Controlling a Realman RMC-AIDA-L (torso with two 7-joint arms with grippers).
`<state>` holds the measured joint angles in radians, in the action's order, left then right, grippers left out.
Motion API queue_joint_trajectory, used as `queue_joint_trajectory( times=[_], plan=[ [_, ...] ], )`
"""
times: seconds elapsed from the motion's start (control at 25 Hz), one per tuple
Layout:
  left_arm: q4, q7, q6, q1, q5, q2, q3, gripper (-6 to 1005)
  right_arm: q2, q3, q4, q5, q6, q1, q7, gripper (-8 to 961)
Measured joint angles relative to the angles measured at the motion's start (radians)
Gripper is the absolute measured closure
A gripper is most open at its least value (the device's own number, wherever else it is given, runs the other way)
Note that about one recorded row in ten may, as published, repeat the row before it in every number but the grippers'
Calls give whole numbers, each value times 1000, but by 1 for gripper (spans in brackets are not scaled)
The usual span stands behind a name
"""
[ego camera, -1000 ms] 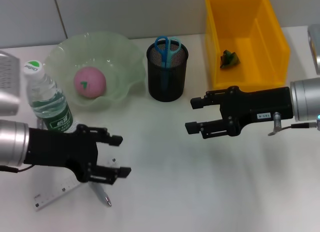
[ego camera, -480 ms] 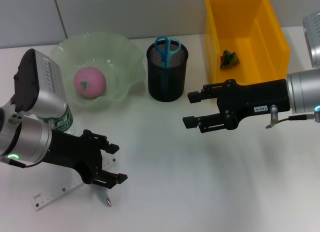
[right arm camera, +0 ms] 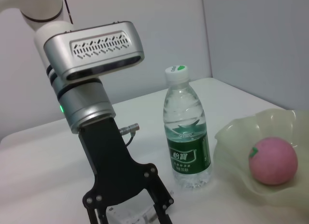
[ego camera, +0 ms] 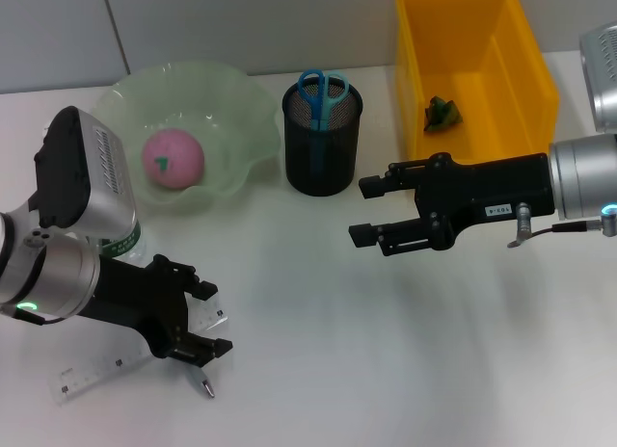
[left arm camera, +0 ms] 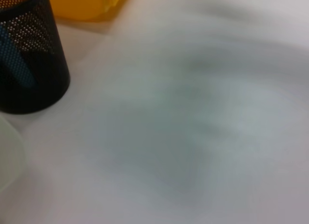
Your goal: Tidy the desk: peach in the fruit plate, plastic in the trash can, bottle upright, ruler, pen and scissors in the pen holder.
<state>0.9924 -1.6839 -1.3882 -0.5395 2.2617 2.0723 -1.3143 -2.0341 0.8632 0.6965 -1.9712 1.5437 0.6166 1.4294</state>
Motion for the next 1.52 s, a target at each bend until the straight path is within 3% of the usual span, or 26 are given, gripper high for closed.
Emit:
queue_joint_trajectory(
  times=[1.08,1.52],
  plan=[
    [-3,9,117,10,26,0,-59,282,-2,-4,0,5,-24,-1,-39,251],
    [13,9,106,12,19,-1,-57,544,-1,-5,0,9,-24,-1,-37,256]
  ],
)
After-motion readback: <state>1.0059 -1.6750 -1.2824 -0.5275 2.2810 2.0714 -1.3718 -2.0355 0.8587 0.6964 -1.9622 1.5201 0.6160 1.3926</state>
